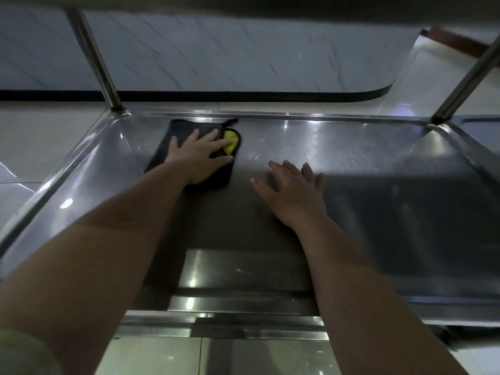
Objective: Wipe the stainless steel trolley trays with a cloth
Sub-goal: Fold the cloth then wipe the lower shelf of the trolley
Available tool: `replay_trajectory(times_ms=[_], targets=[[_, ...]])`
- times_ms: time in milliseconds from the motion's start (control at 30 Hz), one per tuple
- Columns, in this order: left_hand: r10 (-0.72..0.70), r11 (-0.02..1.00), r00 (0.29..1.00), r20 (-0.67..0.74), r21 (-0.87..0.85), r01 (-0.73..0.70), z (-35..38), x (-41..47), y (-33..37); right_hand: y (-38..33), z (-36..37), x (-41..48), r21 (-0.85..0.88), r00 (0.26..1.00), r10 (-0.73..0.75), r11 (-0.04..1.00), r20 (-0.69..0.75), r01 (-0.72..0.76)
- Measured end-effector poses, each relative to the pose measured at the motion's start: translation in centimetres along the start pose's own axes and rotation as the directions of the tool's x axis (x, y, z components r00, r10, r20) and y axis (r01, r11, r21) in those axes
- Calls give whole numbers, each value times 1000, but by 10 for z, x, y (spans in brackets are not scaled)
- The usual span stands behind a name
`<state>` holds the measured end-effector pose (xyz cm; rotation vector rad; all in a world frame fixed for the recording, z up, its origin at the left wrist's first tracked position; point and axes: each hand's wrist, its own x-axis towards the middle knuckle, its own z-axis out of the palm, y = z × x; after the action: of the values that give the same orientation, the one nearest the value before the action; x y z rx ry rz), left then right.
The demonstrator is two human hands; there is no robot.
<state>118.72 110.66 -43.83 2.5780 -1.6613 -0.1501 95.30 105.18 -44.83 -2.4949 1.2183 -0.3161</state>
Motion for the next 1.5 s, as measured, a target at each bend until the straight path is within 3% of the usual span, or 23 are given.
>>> replay_trajectory(times_ms=[133,267,333,400,467,500,533,667,733,800,833,900,967,1033,1133,1233,1300,1367,1500], targets=[[-376,926,926,-1,-16,376,-10,-23,-88,-6,-1,-1,20,1000,15,1000,4,-15],[-501,865,865,31,-29,502,-7,-27,-83,-10,-1,-1,130,1000,0,992,-6,0],[-397,917,918,11,-33,397,-3,-21,-39,-8,-4,2,181,1000,14,983,-10,-12],[-198,980,980,-13,-10,198,6,-20,26,-6,-11,2,375,995,90,925,-44,-67],[-4,1000,1000,-5,21,4,17,-28,102,-1,-26,-1,726,977,210,679,-45,-112],[84,996,996,19,39,-84,22,-37,137,4,-35,-3,834,966,258,537,-21,-125],[162,985,986,48,50,-164,26,-47,168,11,-45,-4,873,958,286,470,-10,-131],[387,921,920,59,-63,-384,30,-81,220,46,-75,-8,715,928,343,685,-148,-139],[422,850,905,-57,-322,-417,19,-92,211,58,-79,-10,635,947,281,763,-155,-122],[264,706,947,-181,-632,-318,4,-101,192,60,-77,-9,488,982,150,869,-113,-77],[134,696,967,-216,-674,-247,-2,-104,180,56,-73,-7,399,992,81,916,-92,-38],[-103,791,968,-228,-609,-59,-8,-107,154,41,-66,-7,161,997,-70,985,-9,71],[-260,821,957,-130,-551,148,-10,-111,138,23,-58,-9,-26,969,-182,982,165,189],[-323,755,946,22,-596,272,-11,-115,138,9,-51,-9,-131,948,-184,966,259,223],[-342,742,934,102,-581,335,-12,-115,146,-1,-55,-2,-412,951,-238,860,196,300],[-347,805,929,131,-466,367,-19,-116,152,7,-72,2,-616,938,-340,726,66,306],[-314,844,946,82,-433,318,-25,-117,156,26,-87,-5,-617,937,-348,742,-21,262],[-233,837,971,-48,-518,175,-32,-118,164,47,-102,-18,-562,929,-347,797,-127,221],[-79,694,938,-339,-693,-192,-51,-124,197,85,-139,-63,-325,886,-266,935,-381,141]])
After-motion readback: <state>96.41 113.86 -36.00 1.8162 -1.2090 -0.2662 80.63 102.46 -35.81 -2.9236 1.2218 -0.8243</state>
